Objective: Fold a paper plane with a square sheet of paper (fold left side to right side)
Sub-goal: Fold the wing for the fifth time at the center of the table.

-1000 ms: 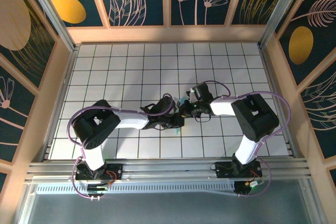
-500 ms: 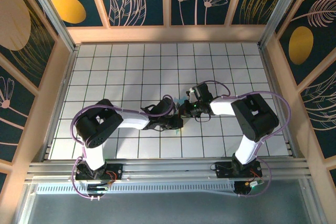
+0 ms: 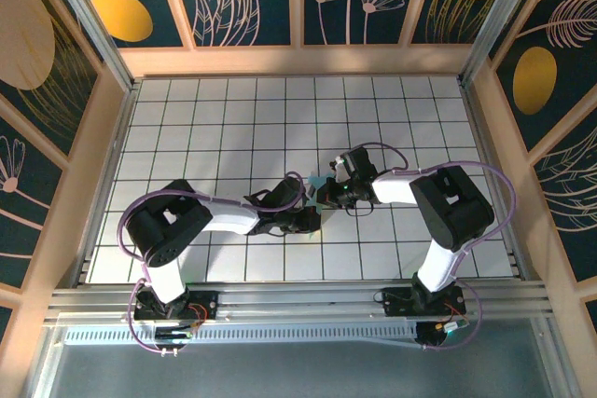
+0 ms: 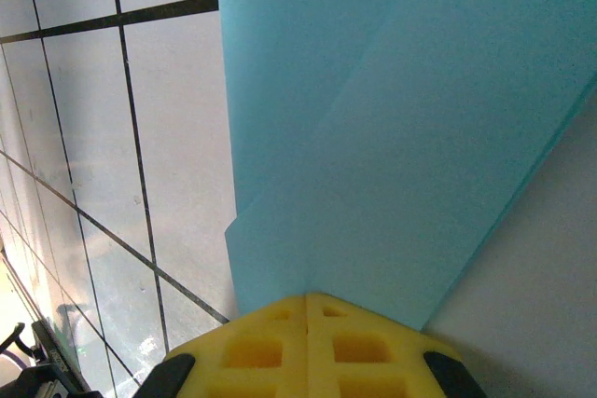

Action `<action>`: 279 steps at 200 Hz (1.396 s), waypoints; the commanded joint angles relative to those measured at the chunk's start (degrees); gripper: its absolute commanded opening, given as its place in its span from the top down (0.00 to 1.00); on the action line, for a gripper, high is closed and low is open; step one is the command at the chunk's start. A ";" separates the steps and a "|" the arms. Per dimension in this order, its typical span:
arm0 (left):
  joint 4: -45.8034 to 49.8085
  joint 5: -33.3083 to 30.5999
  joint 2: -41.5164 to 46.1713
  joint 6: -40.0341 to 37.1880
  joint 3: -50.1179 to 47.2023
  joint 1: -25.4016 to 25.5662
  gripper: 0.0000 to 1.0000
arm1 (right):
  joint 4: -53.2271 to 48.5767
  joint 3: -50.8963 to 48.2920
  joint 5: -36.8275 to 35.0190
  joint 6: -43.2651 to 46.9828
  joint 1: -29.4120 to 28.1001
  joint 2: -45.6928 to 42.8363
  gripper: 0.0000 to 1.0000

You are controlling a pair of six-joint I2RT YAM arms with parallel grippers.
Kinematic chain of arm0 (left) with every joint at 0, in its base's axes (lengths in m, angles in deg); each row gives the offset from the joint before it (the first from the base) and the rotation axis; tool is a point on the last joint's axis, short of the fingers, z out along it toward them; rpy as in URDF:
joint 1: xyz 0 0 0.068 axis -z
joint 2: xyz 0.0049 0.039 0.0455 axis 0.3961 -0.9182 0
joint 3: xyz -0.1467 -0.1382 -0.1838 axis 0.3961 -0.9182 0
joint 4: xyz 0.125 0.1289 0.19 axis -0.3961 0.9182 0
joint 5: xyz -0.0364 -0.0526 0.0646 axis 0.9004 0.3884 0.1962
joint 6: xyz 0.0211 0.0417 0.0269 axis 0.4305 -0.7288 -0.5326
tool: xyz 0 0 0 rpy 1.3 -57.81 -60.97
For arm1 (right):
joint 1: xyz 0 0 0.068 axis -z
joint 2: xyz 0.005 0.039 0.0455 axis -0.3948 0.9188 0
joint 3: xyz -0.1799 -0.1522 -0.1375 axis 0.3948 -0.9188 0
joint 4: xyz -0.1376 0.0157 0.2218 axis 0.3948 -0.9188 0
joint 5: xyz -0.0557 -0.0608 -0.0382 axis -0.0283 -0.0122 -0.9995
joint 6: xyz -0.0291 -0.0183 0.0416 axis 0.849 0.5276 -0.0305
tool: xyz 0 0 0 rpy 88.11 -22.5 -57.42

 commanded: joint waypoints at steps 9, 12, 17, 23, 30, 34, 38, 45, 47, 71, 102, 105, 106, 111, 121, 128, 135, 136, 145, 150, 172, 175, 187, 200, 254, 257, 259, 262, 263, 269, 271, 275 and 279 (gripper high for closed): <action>6.17 1.66 0.50 -1.43 -2.38 2.13 1.00 | -7.79 -1.78 -8.33 1.70 -0.63 4.51 1.00; 6.23 1.53 0.56 -1.44 -2.43 2.22 1.00 | -7.81 -1.78 -8.35 1.70 -0.63 4.44 1.00; 6.35 1.41 0.53 -1.39 -2.47 2.34 1.00 | -7.81 -1.78 -8.39 1.70 -0.63 4.47 1.00; 6.47 1.26 0.57 -1.46 -2.58 2.59 1.00 | -7.90 -1.78 -8.39 1.70 -0.63 4.39 1.00; 6.62 1.13 0.52 -1.39 -2.67 2.78 1.00 | -7.92 -1.74 -8.39 1.79 -0.63 4.35 1.00; 6.78 1.04 0.50 -1.47 -2.74 2.83 1.00 | -8.03 -1.70 -8.39 1.79 -0.63 4.35 1.00; 6.93 0.96 0.44 -1.44 -2.74 2.99 1.00 | -8.02 -1.74 -8.40 1.83 -0.63 4.38 1.00; 7.09 0.87 0.43 -1.55 -2.70 3.16 1.00 | -8.08 -1.69 -8.46 1.79 -0.63 4.35 1.00; 7.21 0.86 0.43 -1.52 -2.71 3.22 1.00 | -8.07 -1.69 -8.37 1.79 -0.63 4.39 1.00; 7.77 0.61 0.65 -1.57 -2.92 3.71 1.00 | -8.00 -1.70 -8.39 1.79 -0.63 4.35 1.00; 8.03 0.68 1.26 -1.45 -3.35 4.24 1.00 | -8.05 -1.71 -8.35 1.84 -0.63 4.44 1.00; 8.04 0.68 1.35 -1.43 -3.43 4.24 1.00 | -8.08 -1.69 -8.39 1.86 -0.63 4.43 1.00; 8.04 0.68 1.37 -1.46 -3.44 4.26 1.00 | -8.08 -1.74 -8.39 1.87 -0.63 4.43 1.00; 8.04 0.66 1.58 -1.39 -3.56 4.36 1.00 | -7.99 -1.72 -8.39 1.88 -0.63 4.48 1.00; 7.96 0.68 1.98 -1.17 -3.95 4.46 1.00 | -8.00 -1.70 -8.33 1.88 -0.63 4.57 1.00; 7.95 0.65 2.28 -1.13 -4.26 4.55 1.00 | -8.06 -1.70 -8.31 1.88 -0.63 4.61 1.00; 7.95 0.68 2.55 -1.12 -4.56 4.64 1.00 | -7.99 -1.69 -8.31 1.88 -0.63 4.65 1.00; 7.95 0.68 2.64 -1.13 -4.58 4.64 1.00 | -7.94 -1.69 -8.31 1.88 -0.63 4.63 1.00; 8.04 0.68 2.93 -1.06 -4.88 4.77 1.00 | -7.95 -1.75 -8.21 1.83 -0.63 4.70 1.00; 8.04 0.68 3.15 -1.07 -5.01 4.81 1.00 | -7.91 -1.61 -8.22 1.88 -0.63 4.70 1.00; 8.38 0.68 3.68 -1.18 -5.64 4.99 1.00 | -8.11 -1.43 -8.22 1.97 -0.63 4.79 1.00; 8.46 0.68 3.76 -1.15 -5.72 4.99 1.00 | -8.11 -1.36 -8.22 1.97 -0.63 4.84 1.00; 8.60 0.68 3.94 -1.15 -5.96 5.06 1.00 | -8.23 -1.27 -8.22 1.97 -0.66 4.79 1.00; 8.69 0.68 4.04 -1.08 -6.23 5.12 1.00 | -8.29 -1.21 -8.20 1.97 -0.63 4.84 1.00; 8.49 0.67 4.61 -0.78 -7.26 5.60 1.00 | -8.80 -0.62 -8.13 2.14 -0.63 4.87 1.00; 8.34 0.72 5.36 -0.66 -7.35 5.61 1.00 | -8.83 -0.68 -8.11 2.14 -0.63 4.84 1.00; 8.20 0.82 5.95 -0.62 -7.39 5.61 1.00 | -8.79 -0.58 -8.12 2.14 -0.63 4.82 1.00; 8.03 0.92 6.36 -0.56 -7.51 5.61 1.00 | -8.78 -0.50 -8.13 2.14 -0.63 4.79 1.00; 7.95 0.93 6.43 -0.58 -7.50 5.61 1.00 | -8.82 -0.48 -8.13 2.14 -0.63 4.83 1.00; 7.55 1.08 6.79 -0.42 -7.70 5.61 1.00 | -8.86 -0.33 -8.13 2.16 -0.63 4.75 1.00; 7.41 1.11 6.94 -0.43 -7.78 5.56 1.00 | -8.86 -0.23 -8.06 2.21 -0.63 4.73 1.00; 7.26 1.12 7.29 -0.30 -7.84 5.60 1.00 | -8.92 -0.08 -7.96 2.23 -0.63 4.74 1.00; 7.10 1.20 7.55 -0.35 -7.84 5.56 1.00 | -8.96 0.12 -7.88 2.30 -0.63 4.70 1.00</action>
